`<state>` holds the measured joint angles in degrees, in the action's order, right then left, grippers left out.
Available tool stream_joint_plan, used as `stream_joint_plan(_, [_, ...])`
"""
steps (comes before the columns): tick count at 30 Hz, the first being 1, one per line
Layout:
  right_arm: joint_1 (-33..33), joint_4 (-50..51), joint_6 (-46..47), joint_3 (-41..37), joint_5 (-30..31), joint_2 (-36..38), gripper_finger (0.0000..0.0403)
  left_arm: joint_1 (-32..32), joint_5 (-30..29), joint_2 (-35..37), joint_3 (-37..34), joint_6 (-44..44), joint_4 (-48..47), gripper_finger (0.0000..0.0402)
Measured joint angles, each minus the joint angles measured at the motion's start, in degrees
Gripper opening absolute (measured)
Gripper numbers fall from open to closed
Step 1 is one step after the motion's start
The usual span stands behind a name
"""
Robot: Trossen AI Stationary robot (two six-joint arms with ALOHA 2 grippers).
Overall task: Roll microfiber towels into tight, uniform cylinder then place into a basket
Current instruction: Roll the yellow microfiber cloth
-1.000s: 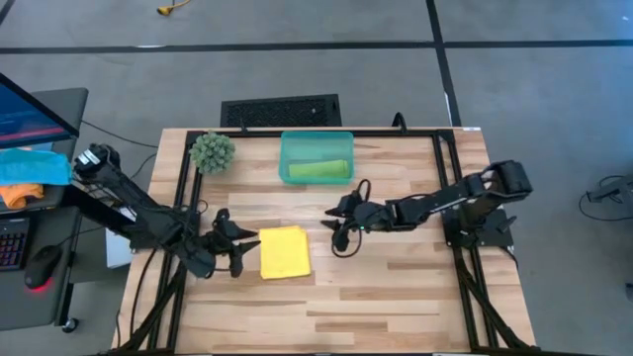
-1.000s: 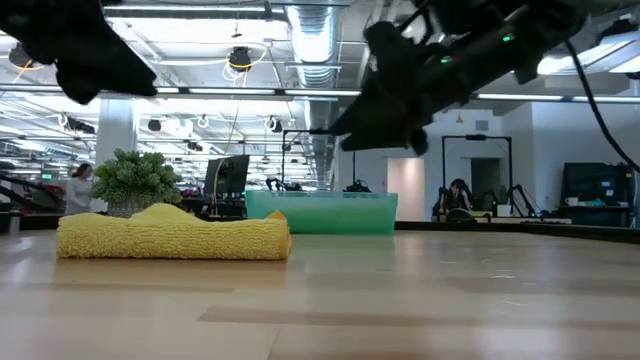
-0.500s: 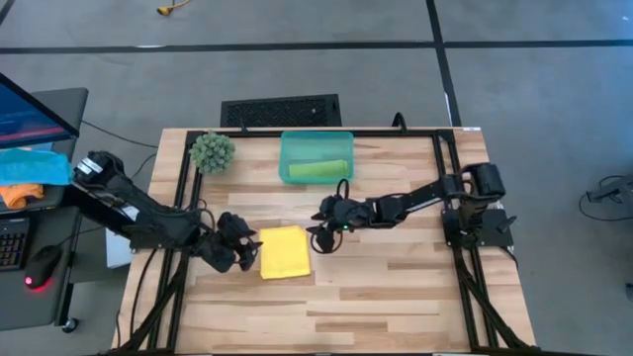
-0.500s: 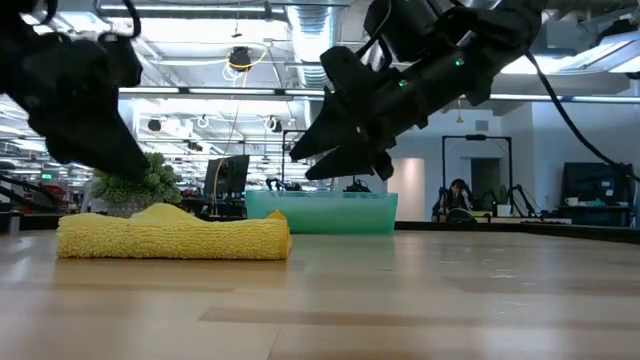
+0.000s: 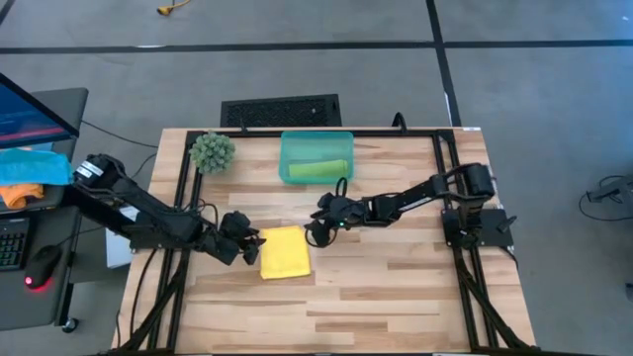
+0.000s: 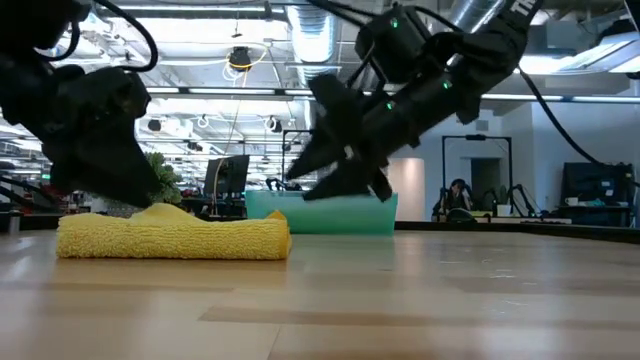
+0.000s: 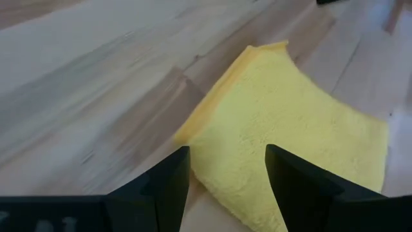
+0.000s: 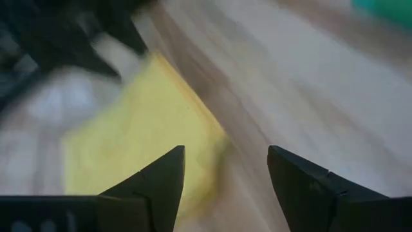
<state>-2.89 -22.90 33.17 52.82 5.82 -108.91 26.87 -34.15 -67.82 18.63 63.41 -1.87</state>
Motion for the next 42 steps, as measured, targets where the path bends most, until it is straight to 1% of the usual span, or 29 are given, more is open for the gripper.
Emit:
stream_joint_plan(3, [-0.09,0.30,-0.02,-0.39,-0.84,-0.59,0.0245,-0.62,0.90,-1.85,-0.22,0.40,0.34,0.0194])
stream_joint_plan(5, [-0.08,-1.31,0.00,1.11,-0.96,-2.24,0.0245,-0.76,0.98,-3.05,-0.26,1.11,0.35,0.0194])
stream_joint_plan(7, [-0.07,0.76,-0.01,1.05,-1.16,-2.74,0.0245,-0.99,0.91,-5.02,-0.26,1.40,1.78,0.0194])
stream_joint_plan(10, [-0.01,-0.52,-0.04,3.32,-1.49,-5.60,0.0245,-1.43,1.71,-7.12,-0.26,1.50,3.41,0.0194])
stream_joint_plan(13, [-0.05,0.83,-0.04,4.34,-3.20,-6.15,0.0245,-1.81,2.38,-9.42,-0.26,1.58,4.21,0.0194])
stream_joint_plan(15, [-0.06,0.23,-0.05,5.36,-4.15,-7.33,0.0245,-2.22,2.17,-11.13,-0.17,1.39,6.16,0.0194])
stream_joint_plan(18, [0.04,2.32,-0.04,5.43,-4.87,-7.79,0.0245,-2.83,2.19,-13.33,-0.12,0.13,8.85,0.0194])
stream_joint_plan(20, [0.04,1.64,0.37,6.57,-5.46,-8.35,0.0245,-3.11,2.21,-14.21,-0.09,-0.43,10.19,0.0194])
stream_joint_plan(24, [0.09,3.28,1.36,6.37,-8.40,-8.63,0.0244,-3.16,2.52,-14.66,-0.09,-0.85,11.37,0.0194])
stream_joint_plan(28, [0.06,4.27,1.36,6.46,-8.67,-8.56,0.0237,-3.17,3.39,-14.76,-0.16,-3.27,13.80,0.0194])
stream_joint_plan(32, [0.04,4.04,1.36,6.42,-10.93,-8.56,0.0208,-3.19,4.79,-14.90,-0.22,-5.50,16.16,0.0194])
stream_joint_plan(37, [-0.03,4.20,1.31,6.35,-12.01,-8.60,0.0145,-3.14,5.64,-14.90,-0.22,-6.82,16.86,0.0192])
stream_joint_plan(39, [-0.07,4.00,1.12,6.35,-12.01,-8.60,0.0117,-3.12,5.64,-14.90,-0.22,-7.20,16.84,0.0183])
stream_joint_plan(42, [-0.07,4.04,0.89,6.35,-12.06,-8.60,0.0079,-3.10,6.08,-14.90,-0.22,-8.42,16.88,0.0156])
